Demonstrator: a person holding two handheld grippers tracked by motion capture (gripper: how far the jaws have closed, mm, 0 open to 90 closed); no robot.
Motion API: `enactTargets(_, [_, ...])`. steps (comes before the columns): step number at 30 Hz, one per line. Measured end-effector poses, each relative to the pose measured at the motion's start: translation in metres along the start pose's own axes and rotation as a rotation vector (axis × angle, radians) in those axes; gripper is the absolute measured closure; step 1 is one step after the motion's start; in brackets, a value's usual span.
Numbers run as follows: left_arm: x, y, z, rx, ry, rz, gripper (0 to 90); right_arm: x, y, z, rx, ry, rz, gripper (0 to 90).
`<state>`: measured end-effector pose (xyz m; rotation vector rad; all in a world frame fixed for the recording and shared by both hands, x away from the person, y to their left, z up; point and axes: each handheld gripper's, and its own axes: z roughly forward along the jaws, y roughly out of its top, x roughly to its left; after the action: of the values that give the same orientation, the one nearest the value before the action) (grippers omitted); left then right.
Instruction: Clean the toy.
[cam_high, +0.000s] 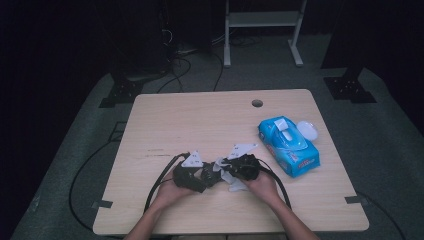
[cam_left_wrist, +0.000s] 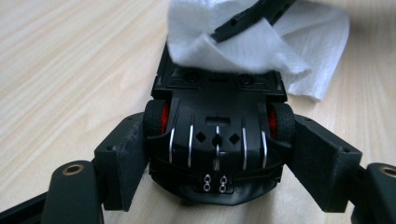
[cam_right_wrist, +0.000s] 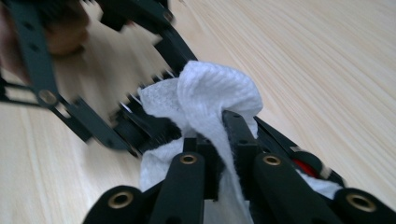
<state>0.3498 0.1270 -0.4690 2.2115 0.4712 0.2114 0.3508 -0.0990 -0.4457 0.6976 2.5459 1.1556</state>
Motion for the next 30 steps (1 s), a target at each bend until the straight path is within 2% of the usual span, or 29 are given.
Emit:
enactTargets(4, [0.000, 0.000, 0.002, 0.021, 0.002, 0.011, 24.7, -0.002, -0.004, -0.004, -0.003, 0.005, 0.028, 87.4])
enactTargets(6, [-0.001, 0.000, 0.003, 0.019, 0.003, 0.010, 25.1, 0.005, -0.001, -0.001, -0.020, 0.048, 0.030, 87.5])
enactTargets(10, [-0.001, 0.000, 0.004, 0.026, -0.001, 0.012, 25.5, 0.023, 0.007, 0.012, -0.044, 0.129, -0.001, 87.6])
enactTargets(13, [0.000, -0.001, 0.003, 0.023, -0.002, 0.012, 25.6, 0.023, 0.008, 0.011, -0.035, 0.116, -0.011, 87.6])
enactTargets(16, [0.000, -0.001, 0.003, 0.018, 0.001, 0.015, 25.6, 0.011, 0.002, 0.002, -0.026, 0.068, 0.007, 87.6])
enactTargets(19, [0.000, -0.001, 0.003, 0.013, -0.002, 0.015, 25.6, 0.000, -0.005, -0.004, -0.027, 0.042, 0.041, 87.7])
enactTargets(30, [0.001, 0.000, 0.003, 0.008, -0.007, 0.021, 25.6, 0.000, -0.007, -0.004, -0.033, 0.040, 0.049, 87.7])
